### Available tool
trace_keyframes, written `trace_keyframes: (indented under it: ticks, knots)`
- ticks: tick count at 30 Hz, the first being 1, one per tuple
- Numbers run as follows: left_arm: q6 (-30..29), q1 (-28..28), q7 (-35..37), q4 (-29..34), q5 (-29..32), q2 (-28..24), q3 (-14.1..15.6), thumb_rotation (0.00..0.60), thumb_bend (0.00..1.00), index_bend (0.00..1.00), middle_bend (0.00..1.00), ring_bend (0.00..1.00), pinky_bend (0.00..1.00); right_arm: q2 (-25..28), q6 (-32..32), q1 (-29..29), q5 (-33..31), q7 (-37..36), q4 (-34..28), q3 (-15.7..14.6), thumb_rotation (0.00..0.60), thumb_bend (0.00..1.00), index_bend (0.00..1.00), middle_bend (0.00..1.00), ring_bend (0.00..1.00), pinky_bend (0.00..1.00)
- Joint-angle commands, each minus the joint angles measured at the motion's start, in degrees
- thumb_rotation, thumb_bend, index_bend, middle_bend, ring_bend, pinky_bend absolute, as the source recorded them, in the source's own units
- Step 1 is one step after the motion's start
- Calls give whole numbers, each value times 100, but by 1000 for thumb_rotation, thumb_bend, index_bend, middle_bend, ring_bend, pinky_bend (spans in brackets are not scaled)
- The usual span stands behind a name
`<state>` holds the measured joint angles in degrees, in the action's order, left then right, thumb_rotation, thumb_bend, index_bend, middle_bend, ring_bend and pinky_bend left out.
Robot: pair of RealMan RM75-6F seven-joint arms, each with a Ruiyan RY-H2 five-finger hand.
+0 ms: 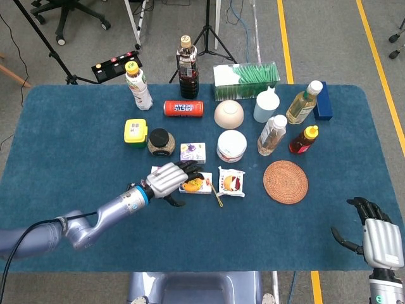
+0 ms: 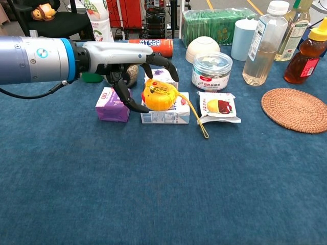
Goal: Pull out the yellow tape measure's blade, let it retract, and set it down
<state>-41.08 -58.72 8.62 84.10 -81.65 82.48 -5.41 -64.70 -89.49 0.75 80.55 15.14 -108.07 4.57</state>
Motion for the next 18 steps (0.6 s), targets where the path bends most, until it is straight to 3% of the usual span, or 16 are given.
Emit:
trace_keyframes:
  ticks: [1, 18]
  knots:
    - [-32, 38, -14, 53, -1, -48, 18, 575, 209, 170, 130, 13, 193, -2, -4, 3, 14, -6, 2, -5, 410, 282, 244, 226, 217, 324]
    - [-467, 455, -52, 556, -292, -531, 296, 573, 210, 170, 130, 14, 194, 8, 22, 11, 74, -127, 74, -31, 406, 282, 244, 226, 218, 330]
